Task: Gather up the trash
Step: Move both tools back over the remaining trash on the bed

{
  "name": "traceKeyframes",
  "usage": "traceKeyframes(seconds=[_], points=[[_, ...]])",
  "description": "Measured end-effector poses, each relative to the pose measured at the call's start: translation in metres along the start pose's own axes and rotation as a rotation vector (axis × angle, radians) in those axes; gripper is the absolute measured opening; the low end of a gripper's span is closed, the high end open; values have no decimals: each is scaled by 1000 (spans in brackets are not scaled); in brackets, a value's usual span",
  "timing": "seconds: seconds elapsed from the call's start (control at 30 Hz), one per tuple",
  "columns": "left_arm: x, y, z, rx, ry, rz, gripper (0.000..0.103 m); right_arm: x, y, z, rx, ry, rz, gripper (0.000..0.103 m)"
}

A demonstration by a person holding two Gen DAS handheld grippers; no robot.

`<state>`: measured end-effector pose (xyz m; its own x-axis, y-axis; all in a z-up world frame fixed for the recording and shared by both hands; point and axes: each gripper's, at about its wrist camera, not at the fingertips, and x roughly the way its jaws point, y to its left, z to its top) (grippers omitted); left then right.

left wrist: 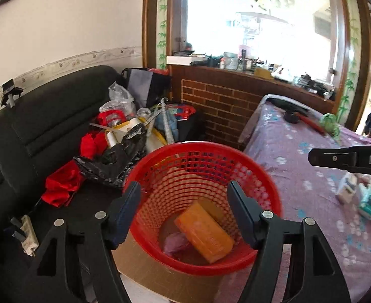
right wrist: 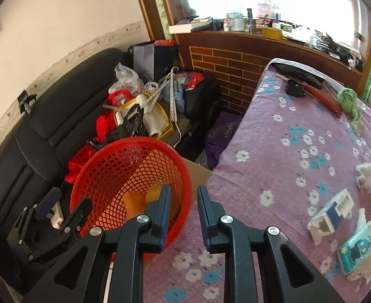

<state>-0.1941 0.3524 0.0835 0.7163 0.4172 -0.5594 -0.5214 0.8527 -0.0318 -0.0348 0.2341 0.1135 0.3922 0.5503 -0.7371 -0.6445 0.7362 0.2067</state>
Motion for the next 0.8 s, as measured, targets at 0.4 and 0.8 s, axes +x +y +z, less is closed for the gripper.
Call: traceKeyframes(seconds=[0.4,0.8], points=[[-49,-113,-26,173,-7,-234,76,-99,-101,-85,109,-68,-41,28],[-53,-282,-42,453,113,-507,93,-198,-250,-163,379,-158,-166,42]])
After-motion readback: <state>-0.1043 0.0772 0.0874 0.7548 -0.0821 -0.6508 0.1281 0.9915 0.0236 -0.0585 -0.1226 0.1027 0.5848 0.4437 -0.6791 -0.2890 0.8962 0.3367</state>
